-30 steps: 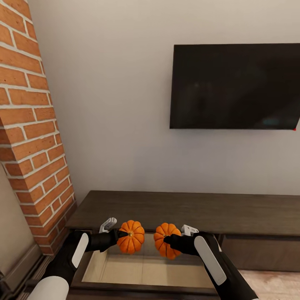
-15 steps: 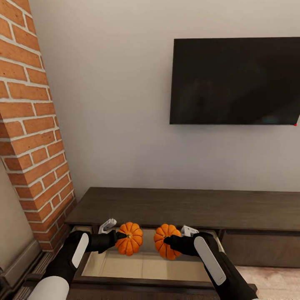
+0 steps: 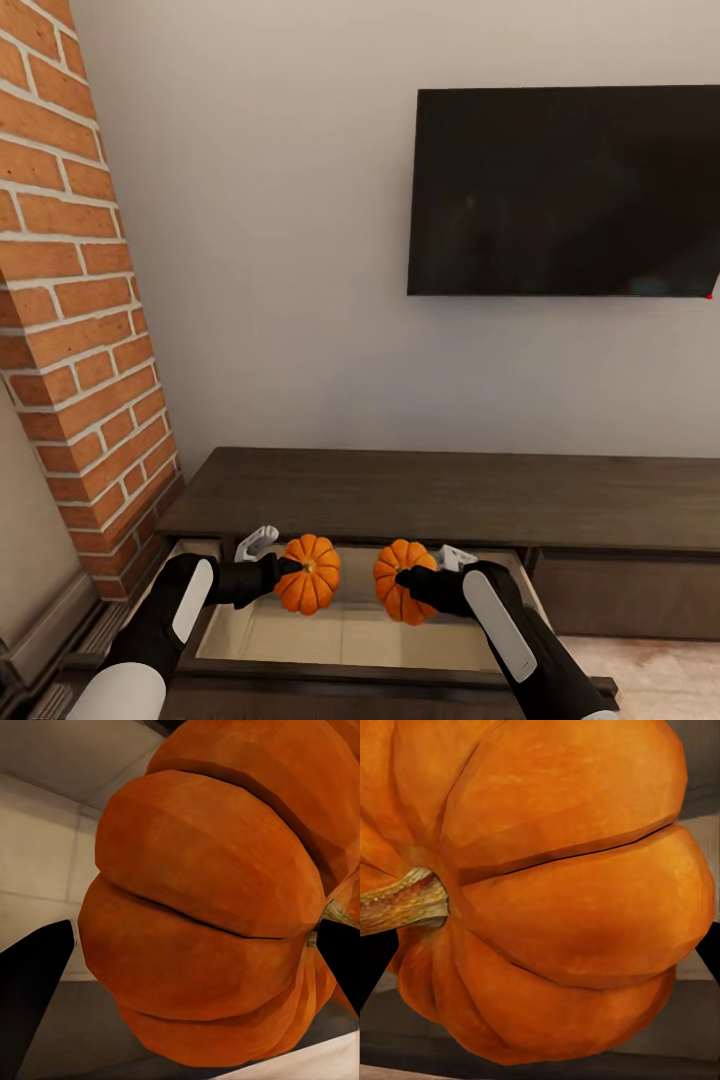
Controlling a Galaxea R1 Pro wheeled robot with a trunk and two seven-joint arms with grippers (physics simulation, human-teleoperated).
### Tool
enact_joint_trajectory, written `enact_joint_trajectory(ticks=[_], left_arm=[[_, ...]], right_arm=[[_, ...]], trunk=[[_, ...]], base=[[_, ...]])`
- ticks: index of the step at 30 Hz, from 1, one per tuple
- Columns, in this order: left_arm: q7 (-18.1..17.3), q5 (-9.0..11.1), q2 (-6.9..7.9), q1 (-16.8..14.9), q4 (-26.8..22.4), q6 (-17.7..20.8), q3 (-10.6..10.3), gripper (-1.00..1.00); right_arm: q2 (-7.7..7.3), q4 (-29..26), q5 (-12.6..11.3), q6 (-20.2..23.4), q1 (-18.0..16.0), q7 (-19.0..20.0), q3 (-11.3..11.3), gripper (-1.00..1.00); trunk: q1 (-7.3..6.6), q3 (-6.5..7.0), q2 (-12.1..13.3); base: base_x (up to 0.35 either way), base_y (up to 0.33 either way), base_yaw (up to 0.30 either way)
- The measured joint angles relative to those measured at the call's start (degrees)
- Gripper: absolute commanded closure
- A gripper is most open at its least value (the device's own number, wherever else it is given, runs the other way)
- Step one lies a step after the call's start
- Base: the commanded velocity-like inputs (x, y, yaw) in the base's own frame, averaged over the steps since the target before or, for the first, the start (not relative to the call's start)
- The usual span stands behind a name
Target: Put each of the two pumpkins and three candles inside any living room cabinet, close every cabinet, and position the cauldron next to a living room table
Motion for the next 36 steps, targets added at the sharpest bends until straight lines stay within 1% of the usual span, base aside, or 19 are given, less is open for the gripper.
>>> enact_joint_trajectory(ticks=[4,6,11,12,14,18,24,29,31,36], left_arm=[[0.2,-0.4,-0.08,0.0,0.0,-0.1,0.0,1.00],[0.5,-0.4,-0.35,0.0,0.0,-0.1,0.0,1.00],[4.5,-0.7,-1.46,0.0,0.5,-0.4,0.0,1.00],[5.4,-0.7,-1.69,0.0,0.9,-0.8,0.0,1.00],[5.9,-0.5,-1.85,0.0,1.2,-2.2,0.0,1.00],[6.2,-0.6,-1.95,0.0,2.4,-4.4,0.0,1.00],[6.2,-0.5,-1.96,0.0,2.6,-4.8,0.0,1.00],[6.2,-0.5,-1.96,0.0,2.7,-4.8,0.0,1.00],[6.2,-0.4,-1.96,0.0,2.7,-4.8,0.0,1.00],[6.2,-0.3,-1.96,0.0,2.7,-4.8,0.0,1.00]], right_arm=[[0.00,0.1,0.0,-3.1,0.0,0.2,0.0,1.00],[0.00,0.2,-0.1,-3.8,0.0,0.3,0.1,1.00],[0.01,1.9,0.1,-4.3,0.0,0.5,0.1,1.00],[0.04,2.2,0.1,-4.4,0.0,0.5,0.1,1.00],[0.07,2.4,0.1,-4.4,0.0,0.5,0.1,1.00],[0.13,2.5,0.1,-4.7,0.0,0.6,0.1,1.00],[0.12,2.5,0.0,-5.4,0.0,0.6,0.2,1.00],[0.15,2.5,-0.1,-5.4,0.0,0.5,1.6,1.00],[0.15,2.5,0.0,-5.4,0.0,0.5,1.9,1.00],[0.15,2.5,0.1,-5.5,0.0,0.5,2.0,1.00]], trunk=[[0.88,-0.72,-1.6],[1.32,-1.08,-2.4],[2.42,-1.98,-4.4],[2.64,-2.16,-4.8],[3.08,-2.51,-5.6],[3.96,-3.23,-7.2],[5.27,-4.31,-9.6],[6.35,-5.21,-11.6],[6.41,-5.65,-11.6],[6.41,-5.66,-11.6]], base=[[0.000,0.000,0.000],[0.000,0.000,0.000],[0.000,0.000,0.000],[0.000,0.000,0.000],[0.000,0.000,0.000],[0.000,0.000,0.000],[0.000,0.000,0.000],[0.000,0.000,0.000],[0.000,0.000,0.000],[0.000,0.000,0.000]])
